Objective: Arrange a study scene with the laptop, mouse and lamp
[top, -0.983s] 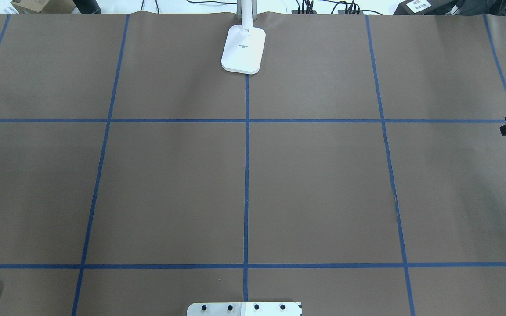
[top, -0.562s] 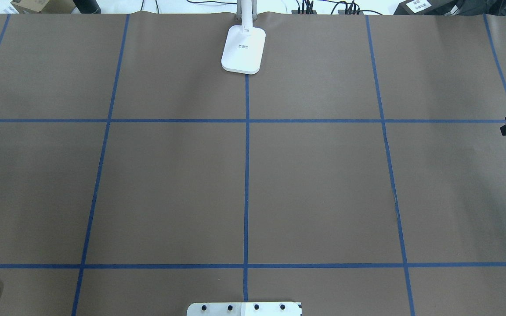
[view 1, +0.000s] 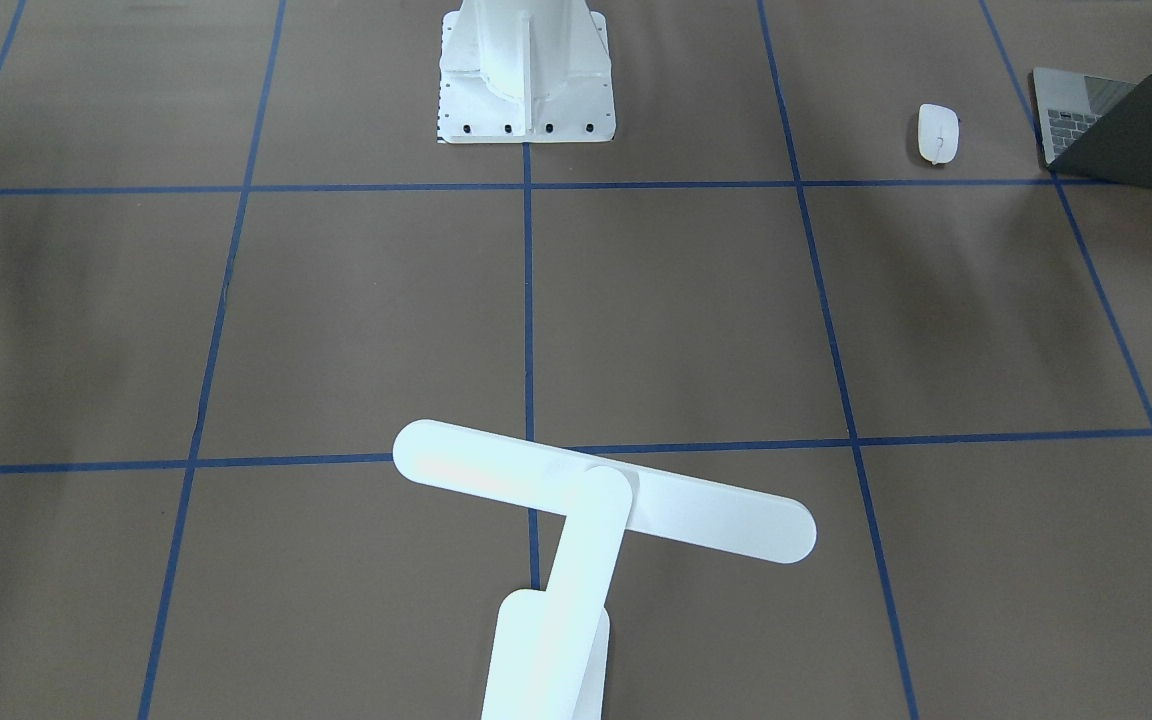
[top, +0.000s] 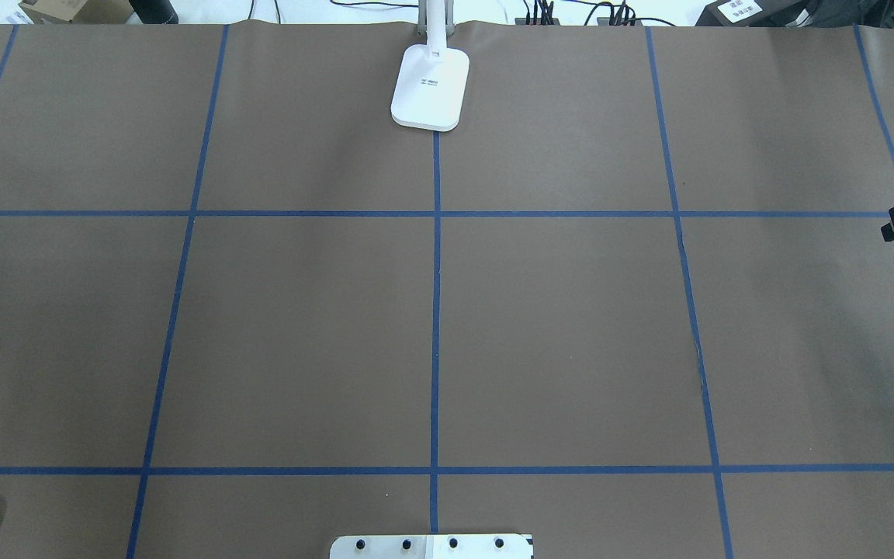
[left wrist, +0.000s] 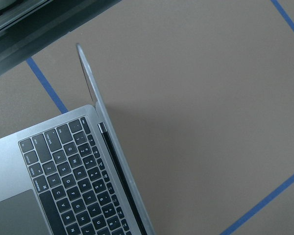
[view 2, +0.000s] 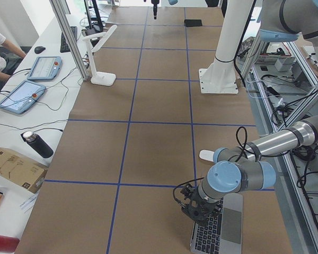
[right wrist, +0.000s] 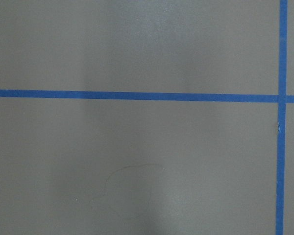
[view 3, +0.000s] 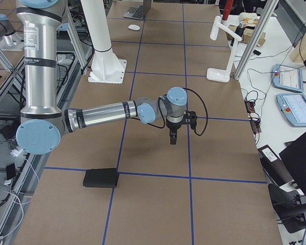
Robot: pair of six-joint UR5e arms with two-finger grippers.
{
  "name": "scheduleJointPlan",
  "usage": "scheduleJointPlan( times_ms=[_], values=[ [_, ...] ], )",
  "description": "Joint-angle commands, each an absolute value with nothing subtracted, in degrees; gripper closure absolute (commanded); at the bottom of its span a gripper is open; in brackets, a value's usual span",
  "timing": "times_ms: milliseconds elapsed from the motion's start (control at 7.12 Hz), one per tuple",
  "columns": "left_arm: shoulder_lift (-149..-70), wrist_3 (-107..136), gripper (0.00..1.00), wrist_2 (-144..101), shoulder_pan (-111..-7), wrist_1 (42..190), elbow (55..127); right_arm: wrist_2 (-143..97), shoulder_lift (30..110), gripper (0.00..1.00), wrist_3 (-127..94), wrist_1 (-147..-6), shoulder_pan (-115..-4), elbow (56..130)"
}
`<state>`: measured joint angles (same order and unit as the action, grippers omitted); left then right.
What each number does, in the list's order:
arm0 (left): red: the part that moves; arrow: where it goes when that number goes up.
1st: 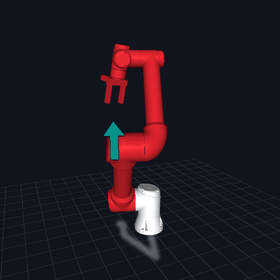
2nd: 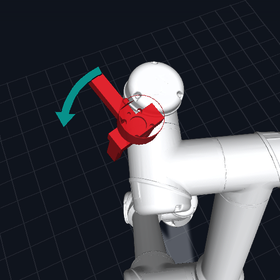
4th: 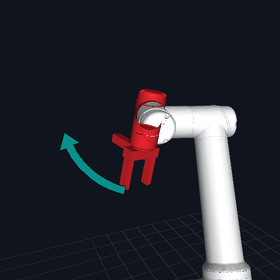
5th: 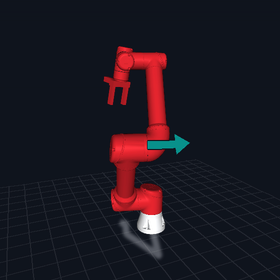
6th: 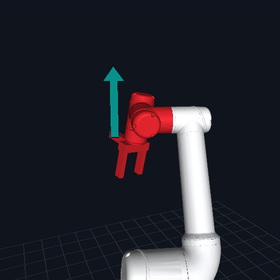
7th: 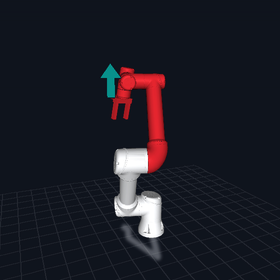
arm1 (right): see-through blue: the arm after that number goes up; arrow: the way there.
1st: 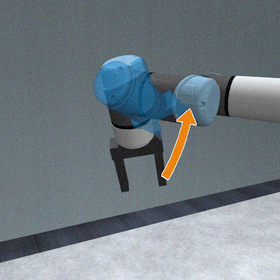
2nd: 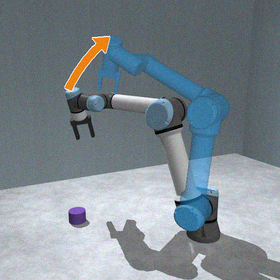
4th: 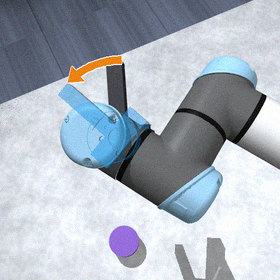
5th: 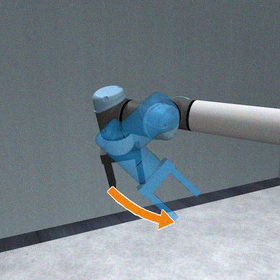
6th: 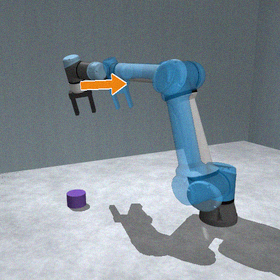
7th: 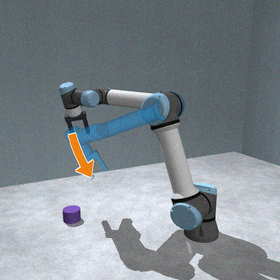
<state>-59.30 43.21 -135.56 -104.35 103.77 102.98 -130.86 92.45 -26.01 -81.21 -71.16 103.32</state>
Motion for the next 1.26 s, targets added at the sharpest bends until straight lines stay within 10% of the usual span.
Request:
scheduleJointPlan(
  times_ms=[0,562,1123],
  values=[
    [-59.59,43.24,0.23,-139.63,-104.33,103.71,100.82,-130.78,92.37,0.01,-26.54,-81.21,-70.84,103.36],
    [-59.5,43.24,1.0,-141.94,-104.24,103.1,100.9,-130.78,92.37,0.01,-28.46,-79.47,-70.05,103.36],
    [-63.25,43.24,1.0,-142.82,-104.24,91.71,110.46,-130.78,92.37,0.01,-31.38,-77.78,-69.35,103.36]
  ],
)
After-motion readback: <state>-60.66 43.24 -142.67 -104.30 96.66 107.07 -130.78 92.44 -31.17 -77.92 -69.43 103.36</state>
